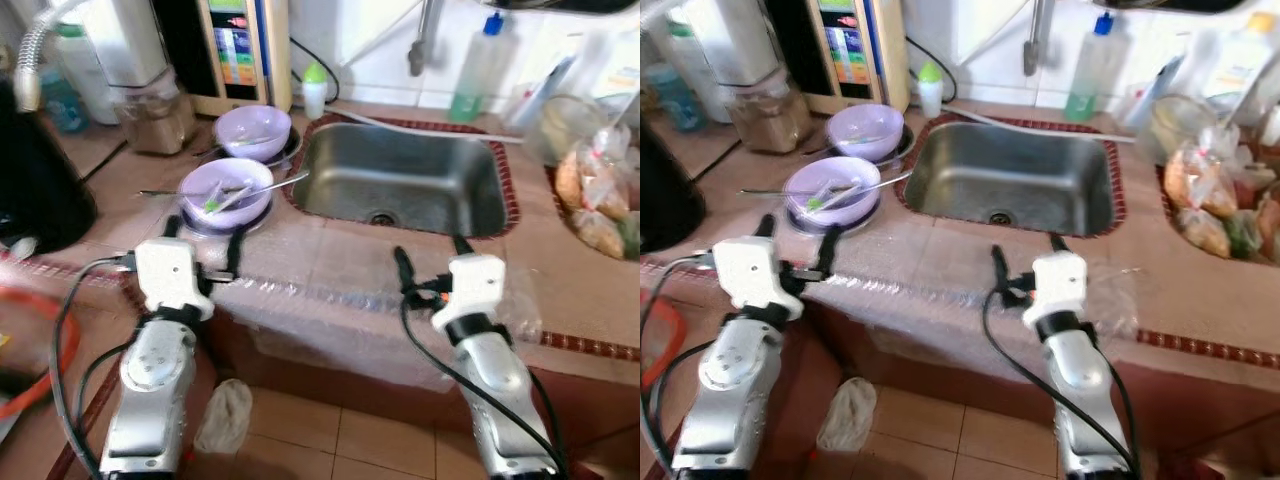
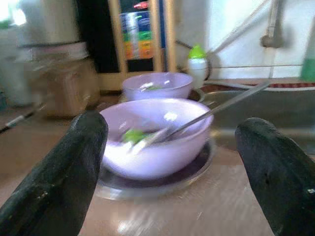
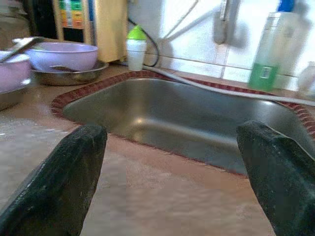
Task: Kitchen organization
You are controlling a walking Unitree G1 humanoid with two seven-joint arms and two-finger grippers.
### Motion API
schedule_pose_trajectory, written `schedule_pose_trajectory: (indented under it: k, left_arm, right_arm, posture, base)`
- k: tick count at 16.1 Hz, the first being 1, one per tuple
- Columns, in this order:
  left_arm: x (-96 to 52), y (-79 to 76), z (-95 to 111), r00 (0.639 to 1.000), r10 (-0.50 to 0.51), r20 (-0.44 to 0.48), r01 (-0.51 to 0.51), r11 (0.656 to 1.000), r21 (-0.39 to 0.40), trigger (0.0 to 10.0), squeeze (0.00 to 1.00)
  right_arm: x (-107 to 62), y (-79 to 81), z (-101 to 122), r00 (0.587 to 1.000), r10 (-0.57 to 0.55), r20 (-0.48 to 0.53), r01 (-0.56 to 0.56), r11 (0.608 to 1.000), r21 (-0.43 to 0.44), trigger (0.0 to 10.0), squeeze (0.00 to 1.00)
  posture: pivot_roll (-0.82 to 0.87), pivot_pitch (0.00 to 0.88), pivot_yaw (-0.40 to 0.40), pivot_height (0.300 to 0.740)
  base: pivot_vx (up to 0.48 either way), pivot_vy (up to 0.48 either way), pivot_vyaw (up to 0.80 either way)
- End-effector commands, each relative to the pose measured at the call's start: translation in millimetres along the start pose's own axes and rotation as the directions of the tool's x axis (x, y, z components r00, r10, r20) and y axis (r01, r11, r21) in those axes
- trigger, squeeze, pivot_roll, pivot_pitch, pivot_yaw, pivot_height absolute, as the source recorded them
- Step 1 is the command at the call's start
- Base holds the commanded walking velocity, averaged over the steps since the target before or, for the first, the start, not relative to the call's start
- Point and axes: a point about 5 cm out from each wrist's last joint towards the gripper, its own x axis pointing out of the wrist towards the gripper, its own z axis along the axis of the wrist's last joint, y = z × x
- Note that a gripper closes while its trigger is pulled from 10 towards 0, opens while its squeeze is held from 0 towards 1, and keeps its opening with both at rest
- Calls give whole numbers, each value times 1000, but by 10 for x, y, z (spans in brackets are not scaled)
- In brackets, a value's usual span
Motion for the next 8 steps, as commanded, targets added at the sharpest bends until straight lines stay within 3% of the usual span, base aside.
schedule_pose_trajectory:
  k: [1,3,8]
  left_arm:
    - [18,-48,14,1000,-10,5,10,1000,-12,10000,0]
    - [12,-43,3,1000,-4,-2,4,1000,-10,10000,0]
    - [-11,-28,3,1000,19,-2,-19,1000,0,10000,0]
  right_arm:
    - [-39,-67,-31,1000,-9,-13,9,1000,-22,10000,0]
    - [-41,-68,-32,1000,-9,-10,9,1000,-15,10000,0]
    - [-47,-57,-39,1000,7,-9,-7,1000,-7,10000,0]
  posture:
    - [1,0,34,740]
    - [2,0,34,740]
    - [8,0,27,740]
  base:
    - [0,0,738]
    - [0,0,650]
    - [0,0,0]
